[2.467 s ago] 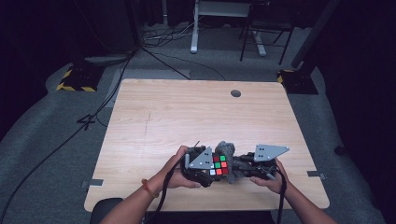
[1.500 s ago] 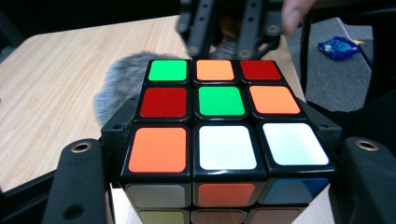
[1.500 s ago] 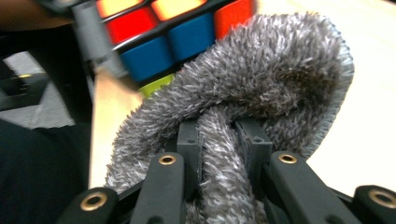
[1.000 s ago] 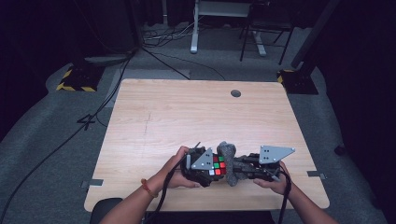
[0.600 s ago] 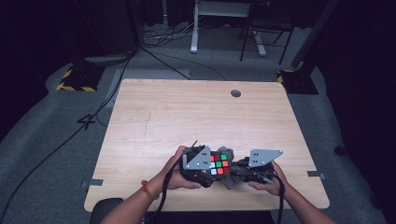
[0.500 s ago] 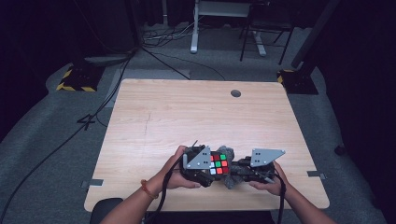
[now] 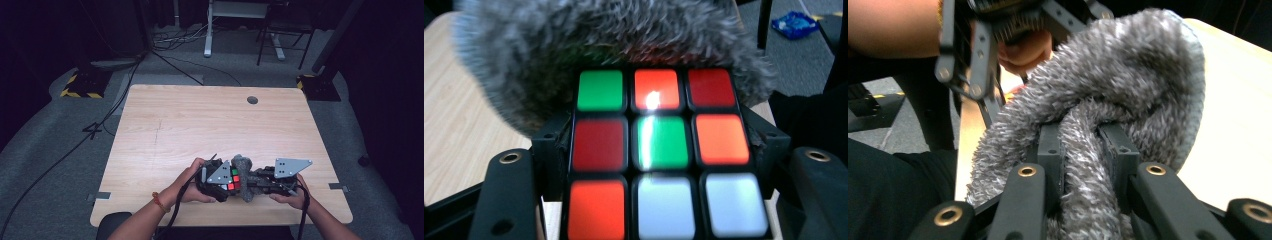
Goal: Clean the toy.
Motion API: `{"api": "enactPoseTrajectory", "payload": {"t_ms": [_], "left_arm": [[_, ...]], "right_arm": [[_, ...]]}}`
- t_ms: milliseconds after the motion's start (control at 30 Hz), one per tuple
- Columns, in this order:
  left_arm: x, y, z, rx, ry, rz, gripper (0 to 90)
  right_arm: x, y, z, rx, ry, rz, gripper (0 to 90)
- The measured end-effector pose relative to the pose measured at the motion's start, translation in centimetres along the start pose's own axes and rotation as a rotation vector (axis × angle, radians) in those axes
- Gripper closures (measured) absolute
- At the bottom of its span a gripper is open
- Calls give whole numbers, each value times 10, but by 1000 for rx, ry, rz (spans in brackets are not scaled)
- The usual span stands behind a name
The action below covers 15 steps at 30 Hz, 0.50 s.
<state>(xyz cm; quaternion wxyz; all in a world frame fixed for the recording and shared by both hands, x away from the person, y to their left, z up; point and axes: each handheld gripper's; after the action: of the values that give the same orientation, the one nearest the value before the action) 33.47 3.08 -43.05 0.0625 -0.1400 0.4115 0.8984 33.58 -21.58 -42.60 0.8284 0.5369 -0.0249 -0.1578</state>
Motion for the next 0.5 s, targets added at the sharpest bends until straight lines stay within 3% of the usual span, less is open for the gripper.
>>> {"api": "enactPoseTrajectory", "payload": {"t_ms": [200,333,400,500], "left_arm": [[-2,-3,-4,-45,-3,-3,331],[-11,-12,2,-33,19,40,332],[-14,-15,6,-49,52,50,332],[-20,-22,10,-55,68,80,331]], "right_arm": [[-1,1,-2,-16,-32,10,750],[7,0,1,-49,-102,-1,749],[13,-2,5,-68,-140,-9,748],[22,-5,10,-87,-181,-35,741]]}}
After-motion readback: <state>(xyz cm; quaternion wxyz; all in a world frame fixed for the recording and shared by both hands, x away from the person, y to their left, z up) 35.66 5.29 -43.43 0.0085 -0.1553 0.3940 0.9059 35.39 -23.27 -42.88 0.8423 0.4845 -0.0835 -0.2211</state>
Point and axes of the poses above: each handheld gripper's, and its own axes: z roughly backward along the jaws, y roughly out of its top, x roughly to its right, and after that the axes turned 9 degrees about -z, right-handed
